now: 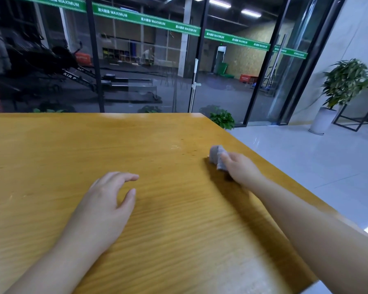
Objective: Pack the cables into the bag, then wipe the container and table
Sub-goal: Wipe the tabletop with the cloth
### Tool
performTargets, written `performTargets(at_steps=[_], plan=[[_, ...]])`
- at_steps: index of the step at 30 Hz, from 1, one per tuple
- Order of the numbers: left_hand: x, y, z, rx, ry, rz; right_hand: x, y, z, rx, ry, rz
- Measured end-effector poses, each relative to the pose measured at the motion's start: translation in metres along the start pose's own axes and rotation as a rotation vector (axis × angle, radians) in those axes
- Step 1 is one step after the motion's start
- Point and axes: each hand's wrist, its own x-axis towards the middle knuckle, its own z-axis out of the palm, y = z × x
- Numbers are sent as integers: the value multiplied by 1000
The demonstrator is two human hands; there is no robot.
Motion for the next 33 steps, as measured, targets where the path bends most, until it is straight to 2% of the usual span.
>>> performTargets(at_steps=[3,6,14,24,29,33], plan=[[0,-1,2,-11,6,-7,8,8,21,-302,-168,-73],[0,-3,4,-4,-6,7,23,16,27,-397,-227,-76],[7,-7,9,80,-98,40,94,43,27,-422,-208,101],[8,-15,17,110,-107,41,178,67,33,-370,-58,135],[10,-17,20,140,-105,31,215,56,46,-385,-82,98],[12,-15,20,136,-85,16,231,31,65,-447,-137,-6]])
